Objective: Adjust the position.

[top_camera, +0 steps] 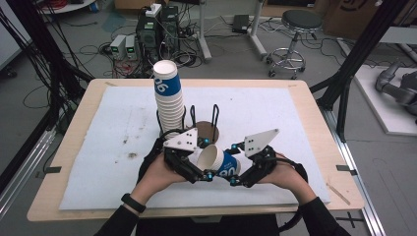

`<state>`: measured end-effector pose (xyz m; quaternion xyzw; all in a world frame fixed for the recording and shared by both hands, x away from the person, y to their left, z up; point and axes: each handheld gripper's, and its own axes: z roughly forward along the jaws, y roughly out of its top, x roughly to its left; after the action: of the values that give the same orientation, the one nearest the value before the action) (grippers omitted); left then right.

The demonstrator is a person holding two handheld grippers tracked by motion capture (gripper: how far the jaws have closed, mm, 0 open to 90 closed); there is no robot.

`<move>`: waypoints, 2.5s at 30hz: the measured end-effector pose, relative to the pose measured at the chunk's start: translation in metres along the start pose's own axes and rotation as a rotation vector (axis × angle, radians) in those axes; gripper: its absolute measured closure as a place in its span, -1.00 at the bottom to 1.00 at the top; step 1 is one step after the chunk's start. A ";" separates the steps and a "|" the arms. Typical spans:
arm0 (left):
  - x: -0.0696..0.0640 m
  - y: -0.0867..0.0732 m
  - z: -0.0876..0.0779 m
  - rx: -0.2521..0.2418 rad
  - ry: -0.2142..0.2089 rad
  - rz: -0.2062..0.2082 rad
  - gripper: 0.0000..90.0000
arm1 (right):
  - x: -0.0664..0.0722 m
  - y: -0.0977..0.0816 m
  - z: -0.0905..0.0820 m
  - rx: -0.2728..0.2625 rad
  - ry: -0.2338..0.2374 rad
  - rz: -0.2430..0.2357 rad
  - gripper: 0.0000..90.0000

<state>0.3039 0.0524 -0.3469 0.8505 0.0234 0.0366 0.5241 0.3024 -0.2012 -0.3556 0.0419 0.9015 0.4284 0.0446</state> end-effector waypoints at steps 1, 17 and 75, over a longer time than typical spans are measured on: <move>-0.001 0.001 0.001 0.013 0.000 0.009 -0.54 | 0.000 0.000 0.003 0.016 -0.004 -0.011 -0.49; 0.002 -0.004 -0.004 -0.282 0.029 -0.121 -0.77 | -0.009 -0.008 -0.005 -0.166 0.045 0.069 -0.34; 0.004 0.007 0.002 -0.481 -0.003 -0.149 -0.55 | -0.005 -0.014 0.000 -0.353 0.069 0.099 -0.28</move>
<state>0.3079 0.0477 -0.3415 0.6972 0.0759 0.0012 0.7129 0.3065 -0.2108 -0.3660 0.0629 0.8103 0.5826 -0.0011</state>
